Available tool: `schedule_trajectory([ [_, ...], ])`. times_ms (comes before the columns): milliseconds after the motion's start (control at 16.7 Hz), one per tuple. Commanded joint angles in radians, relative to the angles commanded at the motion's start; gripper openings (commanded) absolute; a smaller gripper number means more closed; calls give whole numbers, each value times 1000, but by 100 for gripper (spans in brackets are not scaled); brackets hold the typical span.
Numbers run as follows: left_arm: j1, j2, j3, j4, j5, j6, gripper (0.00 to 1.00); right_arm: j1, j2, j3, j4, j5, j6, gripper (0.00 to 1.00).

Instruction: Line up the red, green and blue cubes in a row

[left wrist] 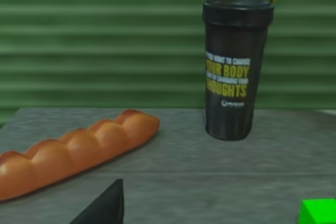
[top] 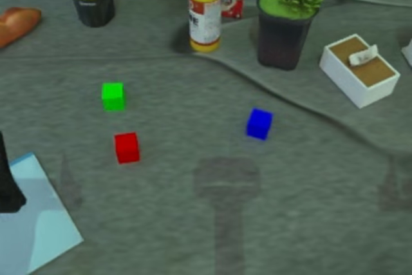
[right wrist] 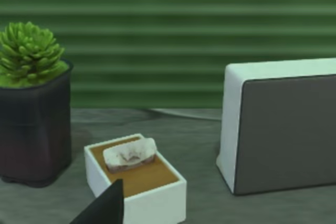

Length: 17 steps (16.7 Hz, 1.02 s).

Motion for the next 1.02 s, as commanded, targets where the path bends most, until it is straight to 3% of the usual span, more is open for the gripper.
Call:
schedule_trajectory([
  [240, -9, 30, 30, -21, 1, -12, 100, 0, 0, 0, 0, 0, 0, 100],
  [480, -53, 220, 208, -140, 2, -76, 100, 0, 0, 0, 0, 0, 0, 100],
  [1020, -214, 1130, 871, -622, -2, -310, 100, 0, 0, 0, 0, 0, 0, 100],
])
